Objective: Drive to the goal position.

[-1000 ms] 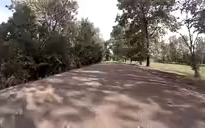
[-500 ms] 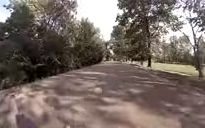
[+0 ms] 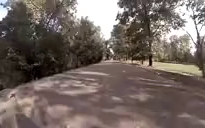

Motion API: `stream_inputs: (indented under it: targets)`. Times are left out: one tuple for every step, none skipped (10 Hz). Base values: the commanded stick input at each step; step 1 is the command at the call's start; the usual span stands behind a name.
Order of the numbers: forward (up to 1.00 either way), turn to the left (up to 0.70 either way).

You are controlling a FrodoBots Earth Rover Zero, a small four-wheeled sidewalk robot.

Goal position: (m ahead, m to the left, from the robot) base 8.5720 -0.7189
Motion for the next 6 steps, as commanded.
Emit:
stream_inputs:
  targets:
    - [0.7, 0.0]
    - [0.7, 0.0]
    - [0.7, 0.0]
    - [0.7, 0.0]
    - [0.7, 0.0]
    - [0.7, 0.0]
